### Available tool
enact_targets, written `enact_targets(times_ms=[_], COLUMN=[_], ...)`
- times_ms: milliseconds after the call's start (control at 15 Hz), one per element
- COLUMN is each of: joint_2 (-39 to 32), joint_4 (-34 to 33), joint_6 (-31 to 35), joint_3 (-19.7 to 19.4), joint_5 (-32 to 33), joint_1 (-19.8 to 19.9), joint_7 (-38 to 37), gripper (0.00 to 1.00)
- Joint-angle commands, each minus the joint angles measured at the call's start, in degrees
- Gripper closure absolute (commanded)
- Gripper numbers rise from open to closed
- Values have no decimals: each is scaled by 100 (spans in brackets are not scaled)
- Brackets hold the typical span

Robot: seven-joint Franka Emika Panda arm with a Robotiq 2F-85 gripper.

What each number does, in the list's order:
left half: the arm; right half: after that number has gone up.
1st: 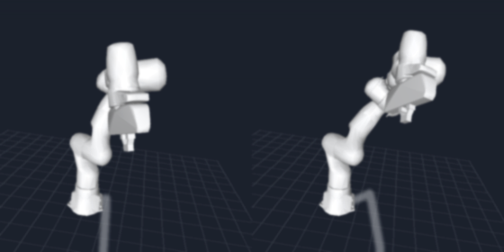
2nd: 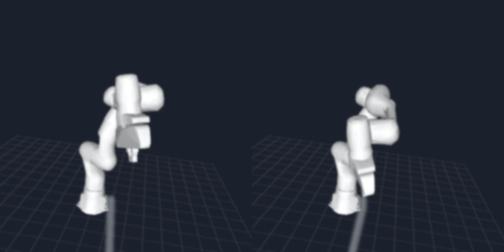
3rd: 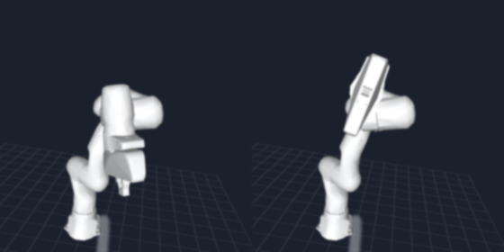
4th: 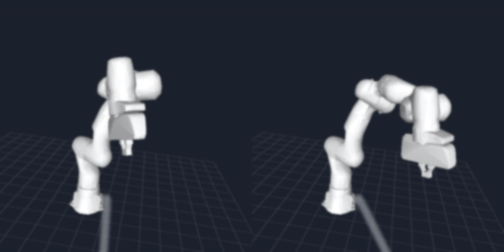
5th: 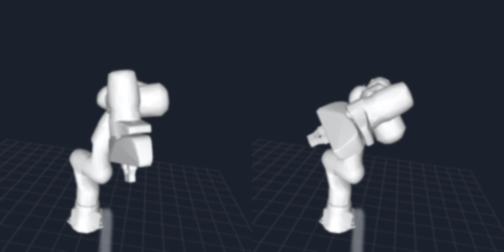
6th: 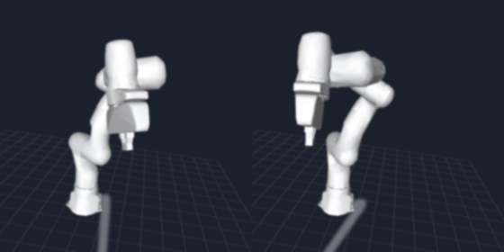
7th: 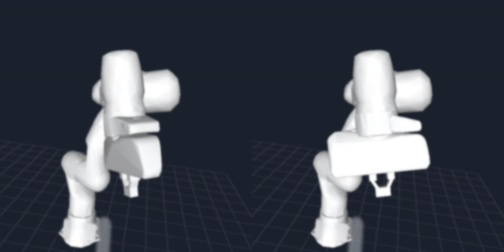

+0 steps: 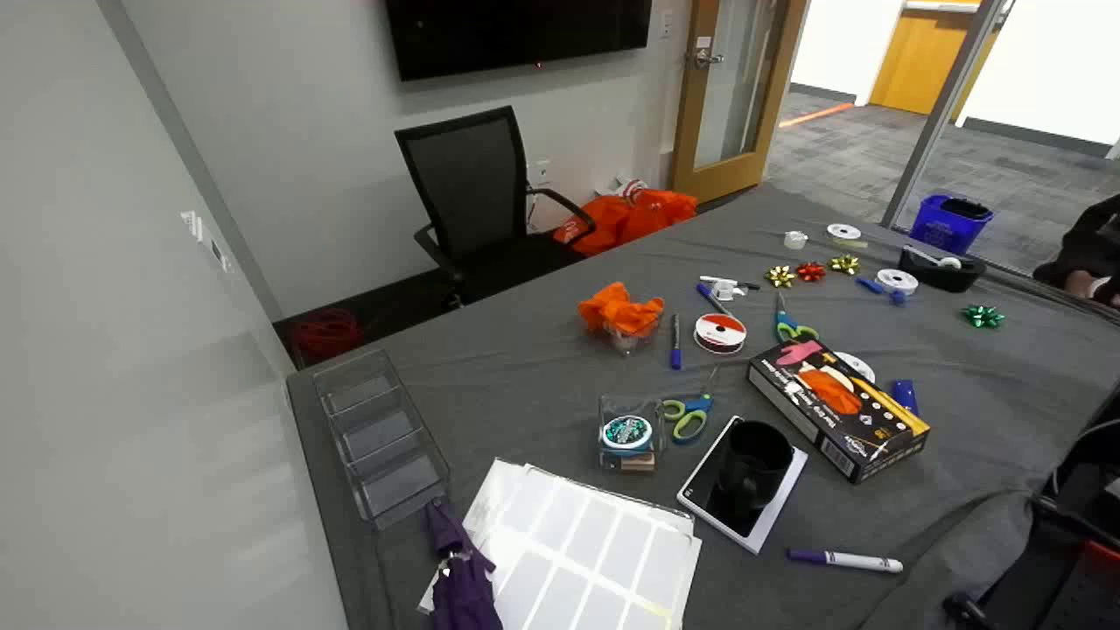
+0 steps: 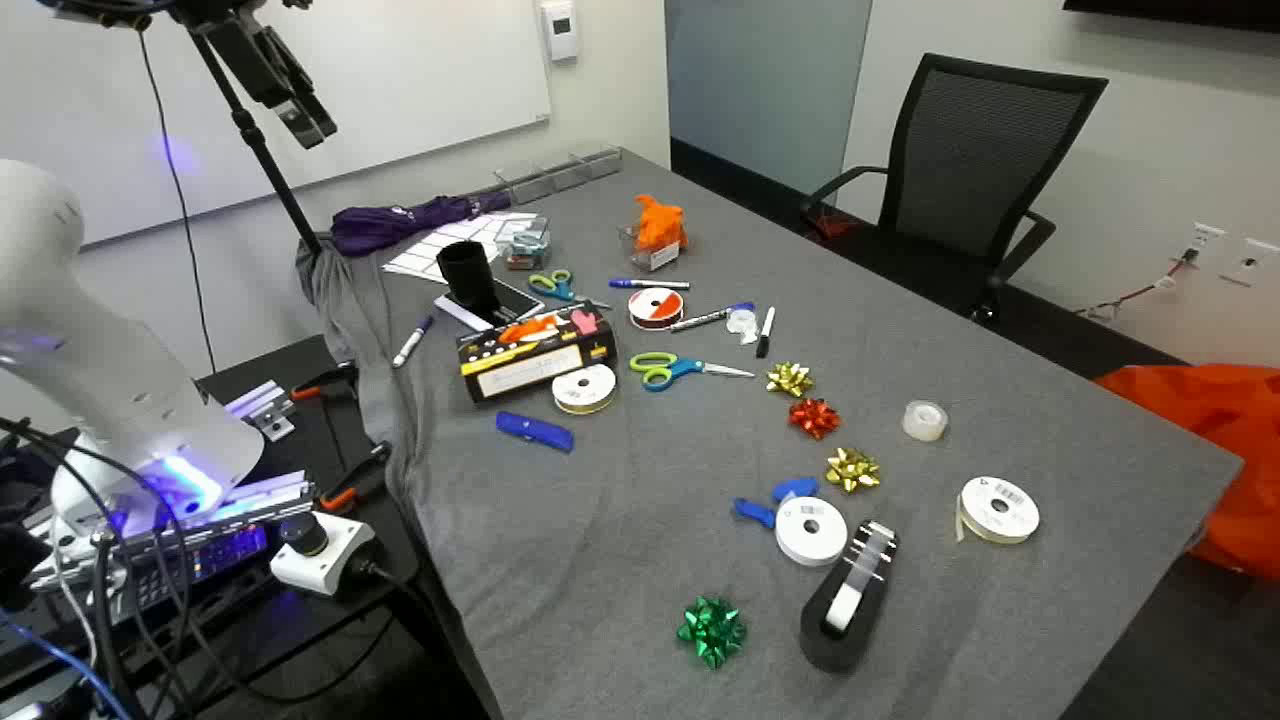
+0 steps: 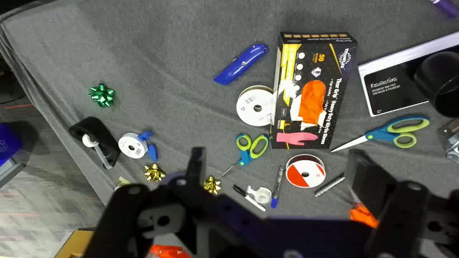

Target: Put the blue object in the second container from the left.

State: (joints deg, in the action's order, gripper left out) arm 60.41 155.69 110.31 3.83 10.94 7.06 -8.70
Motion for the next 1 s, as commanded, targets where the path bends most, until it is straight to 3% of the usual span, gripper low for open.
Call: enact_targets(times_ms=[0, 533, 933], joint_2=[-9, -9, -712], joint_4=[-18, -18, 27], joint_6=[-22, -22, 527], joint_3=[-23, -23, 292], joint_5=[26, 26, 35], joint_1=[-37, -37, 621], joint_7=[-26, -26, -1794], gripper=[0, 0, 0])
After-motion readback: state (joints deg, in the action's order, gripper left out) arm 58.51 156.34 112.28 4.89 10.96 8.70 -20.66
